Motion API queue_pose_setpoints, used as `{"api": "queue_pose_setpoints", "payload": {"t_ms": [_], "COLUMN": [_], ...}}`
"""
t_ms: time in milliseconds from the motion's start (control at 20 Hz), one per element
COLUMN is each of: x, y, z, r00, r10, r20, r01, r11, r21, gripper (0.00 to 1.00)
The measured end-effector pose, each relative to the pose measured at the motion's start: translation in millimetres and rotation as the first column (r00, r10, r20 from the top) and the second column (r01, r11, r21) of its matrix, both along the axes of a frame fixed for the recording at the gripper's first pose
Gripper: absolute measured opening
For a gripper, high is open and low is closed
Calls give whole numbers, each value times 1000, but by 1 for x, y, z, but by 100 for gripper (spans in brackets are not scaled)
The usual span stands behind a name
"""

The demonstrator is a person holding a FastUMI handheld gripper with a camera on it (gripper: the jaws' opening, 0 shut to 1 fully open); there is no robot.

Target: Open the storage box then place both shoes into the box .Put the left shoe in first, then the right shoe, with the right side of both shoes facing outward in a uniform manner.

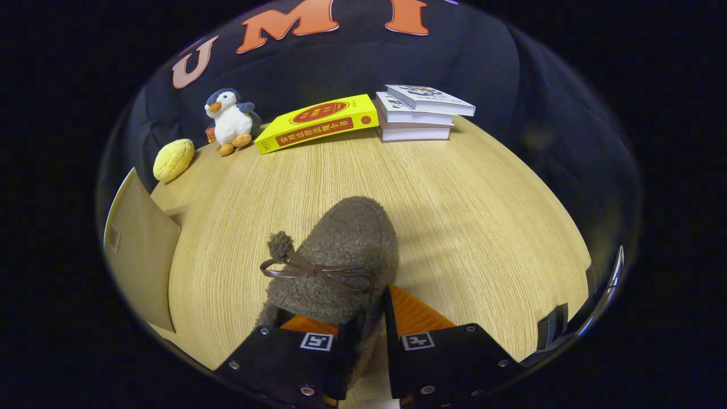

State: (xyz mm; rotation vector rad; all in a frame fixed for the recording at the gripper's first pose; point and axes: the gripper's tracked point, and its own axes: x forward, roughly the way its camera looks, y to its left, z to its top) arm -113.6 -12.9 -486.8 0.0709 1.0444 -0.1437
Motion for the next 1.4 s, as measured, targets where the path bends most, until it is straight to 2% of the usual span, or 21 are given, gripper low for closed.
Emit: {"api": "queue_pose_setpoints", "payload": {"t_ms": [50, 100, 200, 450, 650, 850, 1250, 1400], "x": [0, 1, 0, 9, 29, 43, 60, 65], "y": [-3, -6, -4, 14, 54, 96, 207, 256], "z": [0, 2, 2, 40, 96, 128, 196, 204], "r00": [1000, 999, 999, 999, 998, 994, 982, 972], "r10": [-21, -42, -43, -45, 5, 59, 138, 191], "r20": [-2, -1, -22, -9, 61, 87, 125, 139], "r01": [21, 42, 44, 45, -11, -68, -162, -218], "r11": [1000, 999, 999, 998, 996, 992, 965, 951], "r21": [3, 1, 26, 45, 85, 107, 207, 220], "gripper": [26, 16, 5, 4, 4, 4, 4, 4]}}
